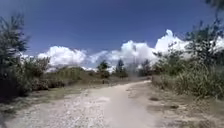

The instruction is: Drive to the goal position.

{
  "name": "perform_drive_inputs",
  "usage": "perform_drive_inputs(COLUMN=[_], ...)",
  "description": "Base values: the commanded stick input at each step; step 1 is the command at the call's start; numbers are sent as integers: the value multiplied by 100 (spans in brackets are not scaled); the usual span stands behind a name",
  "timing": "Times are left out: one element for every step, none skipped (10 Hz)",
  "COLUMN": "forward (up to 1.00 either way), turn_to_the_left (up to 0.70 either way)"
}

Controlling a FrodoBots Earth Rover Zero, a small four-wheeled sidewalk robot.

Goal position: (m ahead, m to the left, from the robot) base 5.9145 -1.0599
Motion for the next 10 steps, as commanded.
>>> perform_drive_inputs(forward=[45, 45, 45, 45, 45, 45, 45, 45, 45, 45], turn_to_the_left=[2, 2, 2, 2, 2, 2, 2, 2, 2, 2])
